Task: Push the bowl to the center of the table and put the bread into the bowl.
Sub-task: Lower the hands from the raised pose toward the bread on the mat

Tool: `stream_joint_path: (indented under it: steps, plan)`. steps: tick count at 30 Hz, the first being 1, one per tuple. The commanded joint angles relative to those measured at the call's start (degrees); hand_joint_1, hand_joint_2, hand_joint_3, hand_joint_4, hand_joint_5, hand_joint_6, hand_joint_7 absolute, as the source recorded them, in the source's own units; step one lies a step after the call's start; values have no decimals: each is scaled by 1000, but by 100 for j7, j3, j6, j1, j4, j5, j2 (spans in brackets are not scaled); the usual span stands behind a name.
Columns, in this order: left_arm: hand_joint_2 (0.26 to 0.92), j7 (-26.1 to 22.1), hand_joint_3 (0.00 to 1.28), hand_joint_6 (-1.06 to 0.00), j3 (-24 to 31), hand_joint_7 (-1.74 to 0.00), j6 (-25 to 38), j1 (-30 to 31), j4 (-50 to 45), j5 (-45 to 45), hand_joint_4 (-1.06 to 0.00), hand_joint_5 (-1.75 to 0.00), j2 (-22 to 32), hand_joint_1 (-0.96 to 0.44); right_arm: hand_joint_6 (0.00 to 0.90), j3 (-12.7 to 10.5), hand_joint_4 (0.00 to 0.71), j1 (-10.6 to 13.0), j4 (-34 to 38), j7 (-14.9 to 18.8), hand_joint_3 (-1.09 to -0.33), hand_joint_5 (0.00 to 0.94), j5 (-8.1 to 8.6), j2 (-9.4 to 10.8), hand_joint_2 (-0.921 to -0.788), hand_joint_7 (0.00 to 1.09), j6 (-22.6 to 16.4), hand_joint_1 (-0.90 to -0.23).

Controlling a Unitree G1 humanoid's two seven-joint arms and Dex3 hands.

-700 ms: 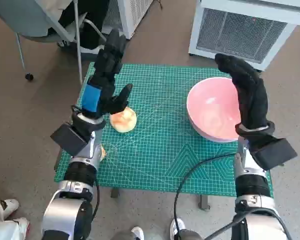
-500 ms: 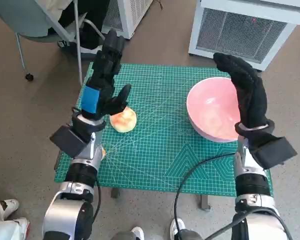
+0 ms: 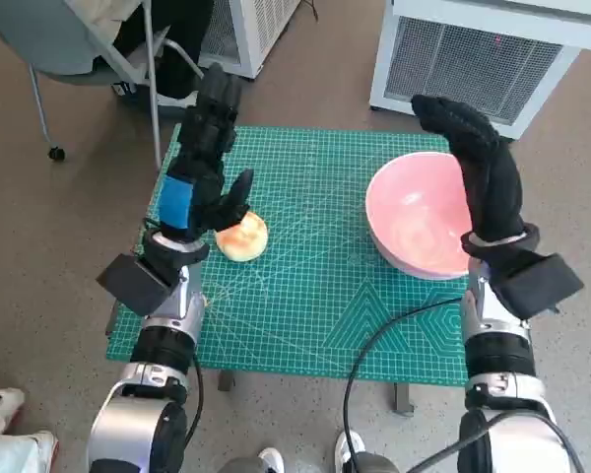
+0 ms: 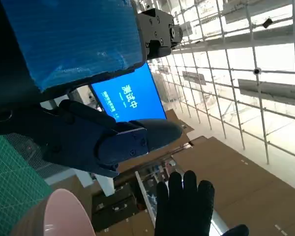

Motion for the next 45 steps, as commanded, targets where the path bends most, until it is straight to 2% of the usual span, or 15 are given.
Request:
stream_joint_path:
  steps: [1,11,17,20,23,26,32,37,41,45]
  plan:
    - [921,-36,536,-98,19,-37,-63,48,-18,-23,-95,-19,50,-726,252,37,174,-41,157,49,-769,0,-36,-10,-921,3,52,-753]
    - [921,-112,532,-109,20,-38,34,11,-19,-38,-104,-15,108,-708,252,-9,174,-46,246,136,-770,0,64,-38,-921,2,-12,-754]
    - [921,-243,524,-117,40,-39,150,-22,-13,-104,-110,-14,172,-707,258,-326,174,73,269,363,-770,0,445,-225,-921,6,-25,-754]
    - [921,-338,518,-120,68,-39,216,-34,-3,-158,-115,-14,217,-707,276,-586,185,97,347,226,-773,5,614,-334,-921,15,-28,-753]
    - [921,-406,516,-122,89,-39,259,-44,10,-192,-115,-12,253,-708,290,-782,201,82,497,18,-773,13,651,-411,-921,22,-56,-749]
    - [921,-467,515,-123,102,-38,303,-53,15,-219,-114,-10,283,-708,300,-944,212,62,721,-372,-770,16,544,-572,-921,27,-44,-737]
    - [921,-553,515,-124,119,-36,336,-95,89,-252,-112,-7,314,-708,308,-1023,220,-2,1167,-1036,-761,15,236,-935,-921,29,113,-732]
    - [921,-573,514,-126,126,-35,349,-122,122,-235,-106,-3,313,-708,307,-1034,218,1,1384,-1289,-755,10,114,-1132,-921,26,303,-745]
    - [921,-610,514,-124,133,-32,348,-127,142,-245,-99,0,310,-707,302,-1013,217,13,1540,-1411,-755,7,57,-1201,-921,22,513,-753]
    - [921,-625,513,-122,140,-29,349,-133,150,-240,-94,0,318,-707,296,-968,210,27,1690,-1535,-765,2,-45,-1236,-921,17,717,-728]
